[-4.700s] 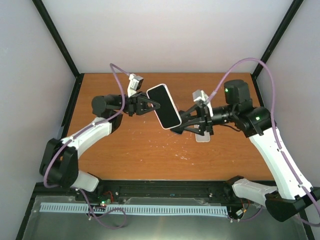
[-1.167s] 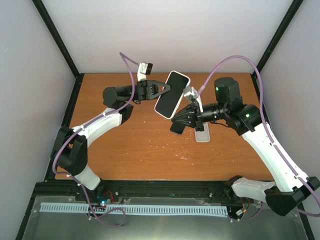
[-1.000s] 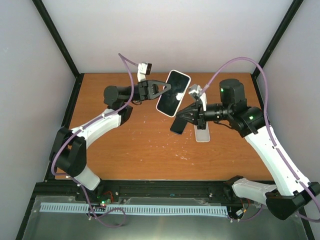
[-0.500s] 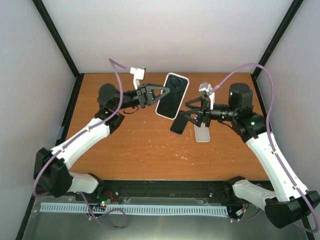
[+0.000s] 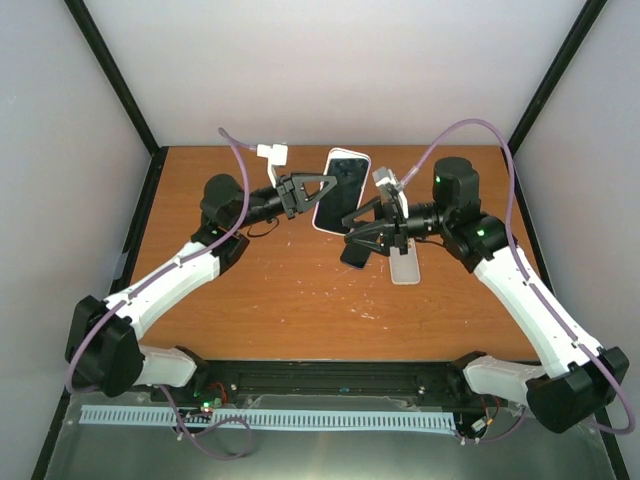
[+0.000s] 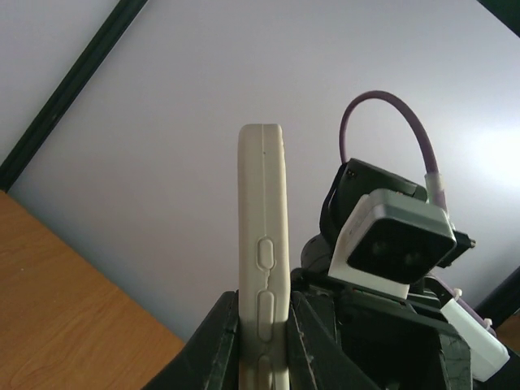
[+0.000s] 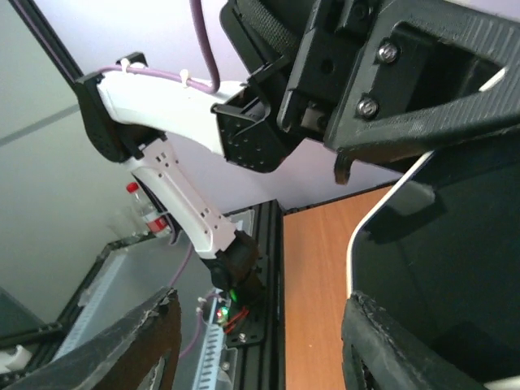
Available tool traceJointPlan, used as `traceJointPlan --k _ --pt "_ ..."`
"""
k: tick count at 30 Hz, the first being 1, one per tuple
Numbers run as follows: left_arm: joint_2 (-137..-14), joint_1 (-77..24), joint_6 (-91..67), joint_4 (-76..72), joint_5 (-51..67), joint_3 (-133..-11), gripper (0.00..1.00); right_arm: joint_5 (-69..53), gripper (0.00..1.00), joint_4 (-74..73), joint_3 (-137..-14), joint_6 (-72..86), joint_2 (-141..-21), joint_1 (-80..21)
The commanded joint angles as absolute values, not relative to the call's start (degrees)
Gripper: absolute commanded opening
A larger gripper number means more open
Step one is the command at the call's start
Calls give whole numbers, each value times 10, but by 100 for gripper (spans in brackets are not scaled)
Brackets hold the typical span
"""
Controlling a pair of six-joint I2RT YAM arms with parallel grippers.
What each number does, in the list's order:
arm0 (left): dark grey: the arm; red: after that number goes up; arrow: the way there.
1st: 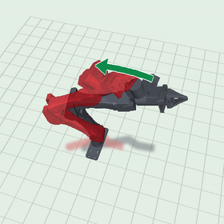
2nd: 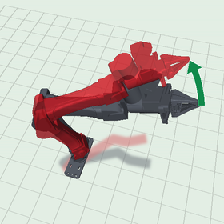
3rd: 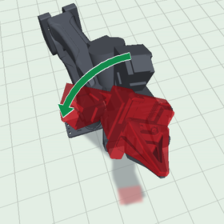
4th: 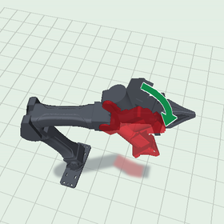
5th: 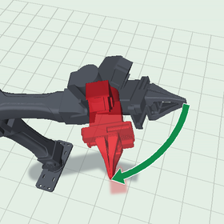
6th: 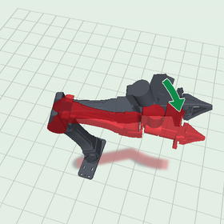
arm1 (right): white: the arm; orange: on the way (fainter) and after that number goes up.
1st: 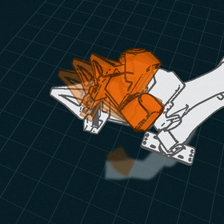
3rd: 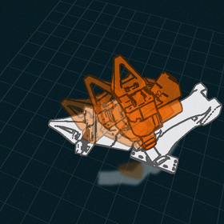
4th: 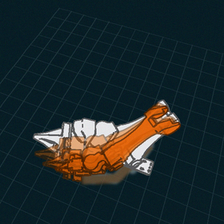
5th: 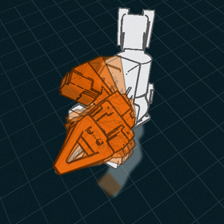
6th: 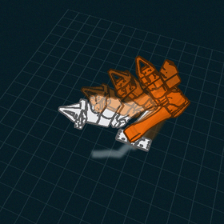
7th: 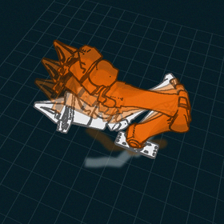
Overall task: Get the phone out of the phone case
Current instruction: Remove the phone case from the phone.
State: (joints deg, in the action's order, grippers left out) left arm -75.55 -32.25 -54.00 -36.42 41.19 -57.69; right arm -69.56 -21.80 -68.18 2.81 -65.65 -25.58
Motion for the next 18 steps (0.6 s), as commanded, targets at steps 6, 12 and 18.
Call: traceJointPlan --k 6,12,18 --pt "-725 -323 -526 -370 366 -594 0 -626 48 -207 -713 48 -650 -248" --pt "-693 -323 -516 -362 345 -586 0 -526 82 -245 -701 53 -614 -215" --pt "-711 -323 -549 -409 365 -577 0 -619 80 -217 -685 86 -680 -225"
